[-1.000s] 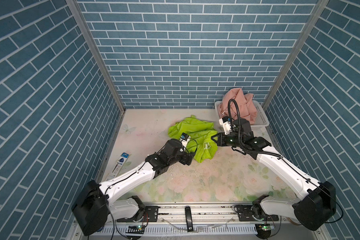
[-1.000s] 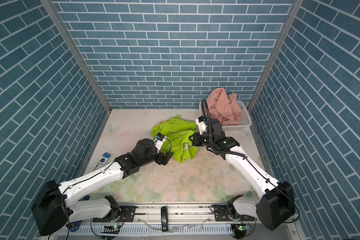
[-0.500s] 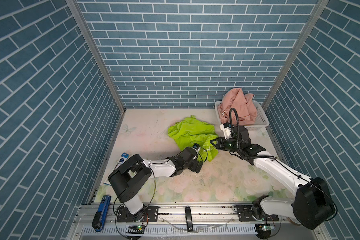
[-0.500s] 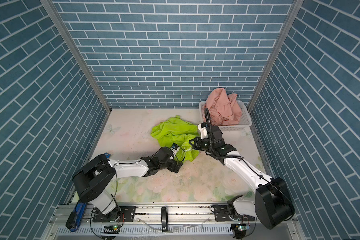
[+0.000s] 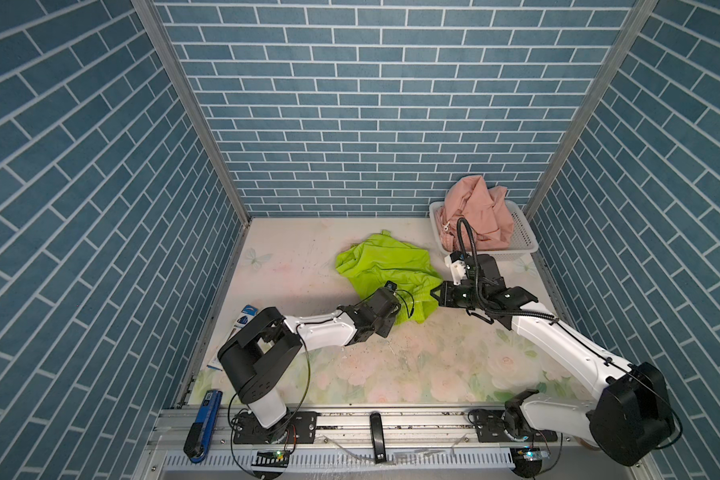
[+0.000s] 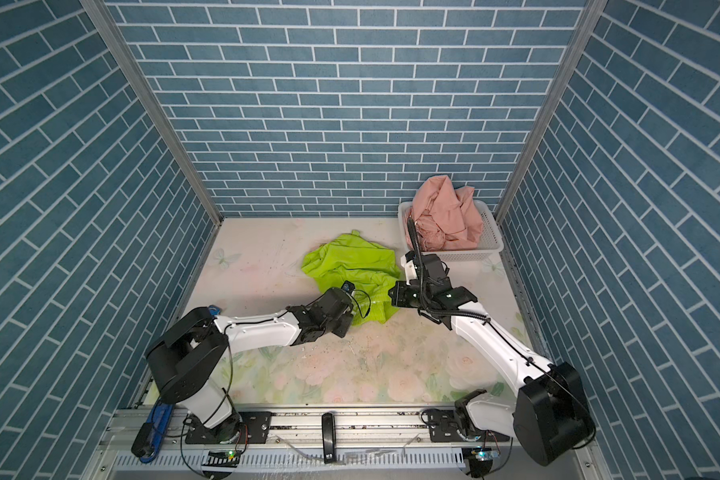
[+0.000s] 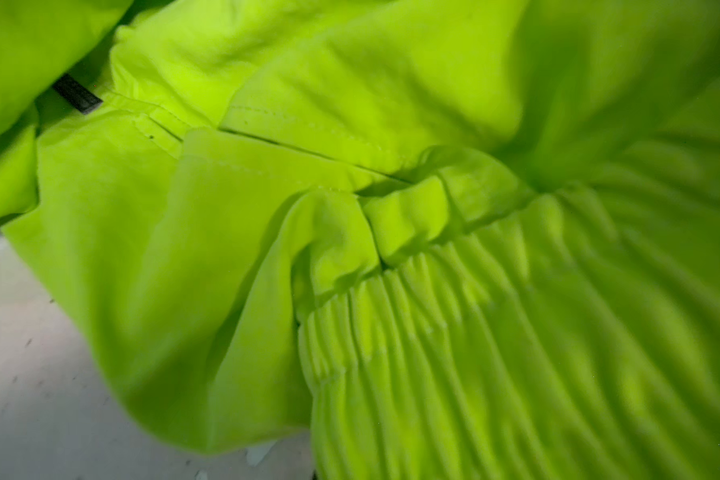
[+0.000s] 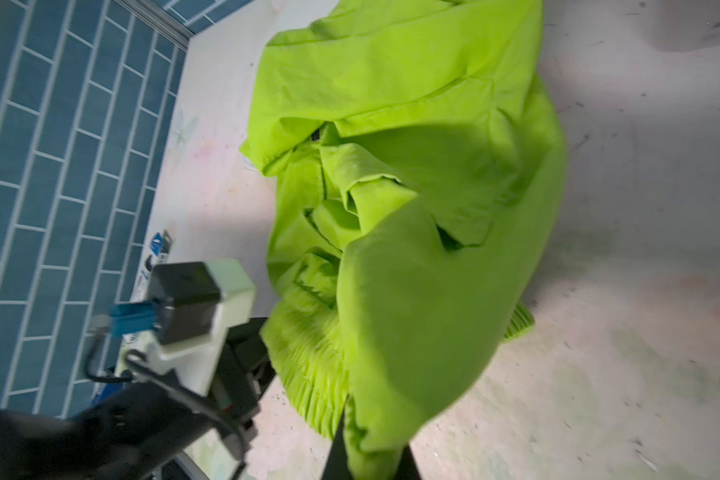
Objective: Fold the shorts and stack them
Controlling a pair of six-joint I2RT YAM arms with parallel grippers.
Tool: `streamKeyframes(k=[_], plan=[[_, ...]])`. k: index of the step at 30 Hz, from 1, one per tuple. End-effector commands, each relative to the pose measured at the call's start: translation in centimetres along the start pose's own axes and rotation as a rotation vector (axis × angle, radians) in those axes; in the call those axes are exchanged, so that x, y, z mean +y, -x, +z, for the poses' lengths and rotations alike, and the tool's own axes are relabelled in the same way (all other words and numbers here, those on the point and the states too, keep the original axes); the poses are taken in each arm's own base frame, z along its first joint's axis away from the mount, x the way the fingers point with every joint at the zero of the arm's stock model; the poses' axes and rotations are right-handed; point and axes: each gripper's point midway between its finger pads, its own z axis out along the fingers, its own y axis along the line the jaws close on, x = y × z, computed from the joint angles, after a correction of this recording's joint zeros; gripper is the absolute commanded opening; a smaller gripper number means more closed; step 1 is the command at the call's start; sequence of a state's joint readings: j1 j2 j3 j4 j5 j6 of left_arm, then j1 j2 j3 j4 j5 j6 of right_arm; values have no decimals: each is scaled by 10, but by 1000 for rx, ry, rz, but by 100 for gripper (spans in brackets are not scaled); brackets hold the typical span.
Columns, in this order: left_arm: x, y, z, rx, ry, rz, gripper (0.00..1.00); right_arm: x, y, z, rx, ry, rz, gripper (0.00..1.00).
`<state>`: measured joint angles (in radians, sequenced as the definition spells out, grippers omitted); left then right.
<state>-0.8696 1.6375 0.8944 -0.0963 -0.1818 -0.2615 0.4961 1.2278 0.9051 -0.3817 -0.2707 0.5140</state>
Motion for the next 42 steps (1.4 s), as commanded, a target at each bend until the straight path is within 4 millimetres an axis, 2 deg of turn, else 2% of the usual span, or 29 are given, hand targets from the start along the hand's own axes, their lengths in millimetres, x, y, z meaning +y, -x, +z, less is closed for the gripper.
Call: streamKeyframes(k=[1, 4, 7, 10, 13, 16, 21, 23, 27, 30, 35, 38, 42], plan=[[6, 10, -41, 48, -13, 22, 0, -31, -11, -24, 42, -195, -92, 17], [12, 19, -77, 71, -19, 16, 0, -48, -17, -37, 53, -297, -105, 33], [22, 32, -107, 61, -22, -14, 0, -54, -28, -45, 49, -326, -114, 40], [28, 47, -126, 35, -41, -51, 0, -52, -44, -47, 35, -339, -176, 46], [28, 57, -131, 23, -48, -65, 0, -29, -63, -40, 13, -253, -245, 51], [25, 61, -126, 35, -56, -73, 0, -1, -86, -26, -4, -146, -316, 53], [29, 68, -116, 54, -22, -89, 0, 51, -118, 5, -110, -30, -442, 57], [32, 73, -115, 48, -23, -105, 0, 60, -130, 23, -127, -23, -499, 58], [41, 79, -121, 34, -21, -129, 0, 49, -129, 52, -159, -150, -593, 61], [49, 78, -126, 33, -16, -147, 0, 48, -120, 61, -216, -173, -620, 64], [54, 78, -135, 14, -27, -172, 0, 44, -118, 83, -165, -184, -651, 65], [56, 79, -139, 3, -28, -181, 0, 38, -120, 98, -109, -193, -645, 58], [62, 80, -146, -14, -26, -198, 0, 20, -118, 110, -69, -252, -623, 50]])
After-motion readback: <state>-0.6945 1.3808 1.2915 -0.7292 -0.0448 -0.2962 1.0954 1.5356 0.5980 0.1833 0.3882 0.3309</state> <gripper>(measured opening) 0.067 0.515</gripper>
